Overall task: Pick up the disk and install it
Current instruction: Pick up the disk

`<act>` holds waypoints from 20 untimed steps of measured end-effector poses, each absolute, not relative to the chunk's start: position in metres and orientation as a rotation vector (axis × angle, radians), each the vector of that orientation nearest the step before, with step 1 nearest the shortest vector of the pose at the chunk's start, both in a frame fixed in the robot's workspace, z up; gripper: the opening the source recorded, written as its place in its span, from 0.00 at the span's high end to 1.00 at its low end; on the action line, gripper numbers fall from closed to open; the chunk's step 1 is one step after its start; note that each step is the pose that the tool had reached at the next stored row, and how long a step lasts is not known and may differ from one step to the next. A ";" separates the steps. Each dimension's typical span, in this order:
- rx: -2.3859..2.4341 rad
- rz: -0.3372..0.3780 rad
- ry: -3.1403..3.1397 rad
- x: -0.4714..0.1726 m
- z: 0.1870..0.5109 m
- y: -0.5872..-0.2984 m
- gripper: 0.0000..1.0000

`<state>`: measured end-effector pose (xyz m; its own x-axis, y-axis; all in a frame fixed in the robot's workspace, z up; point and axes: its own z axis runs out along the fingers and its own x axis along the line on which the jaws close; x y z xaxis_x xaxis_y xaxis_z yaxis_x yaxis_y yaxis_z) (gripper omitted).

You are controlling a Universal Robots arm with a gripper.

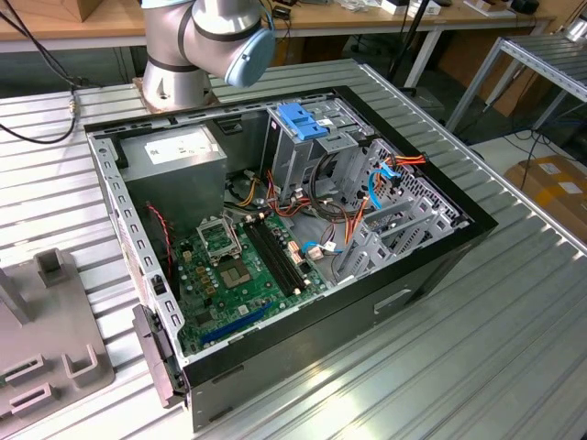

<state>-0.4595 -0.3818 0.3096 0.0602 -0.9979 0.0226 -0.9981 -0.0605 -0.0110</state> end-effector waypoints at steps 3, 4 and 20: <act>2.282 0.038 -2.148 -0.459 0.310 -0.383 0.51; 2.282 0.038 -2.148 -0.459 0.310 -0.383 0.51; 2.238 0.037 -2.193 -0.459 0.309 -0.384 0.63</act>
<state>-0.4595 -0.3841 0.3094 0.0203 -0.9995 0.0226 -0.9997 -0.0205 -0.0111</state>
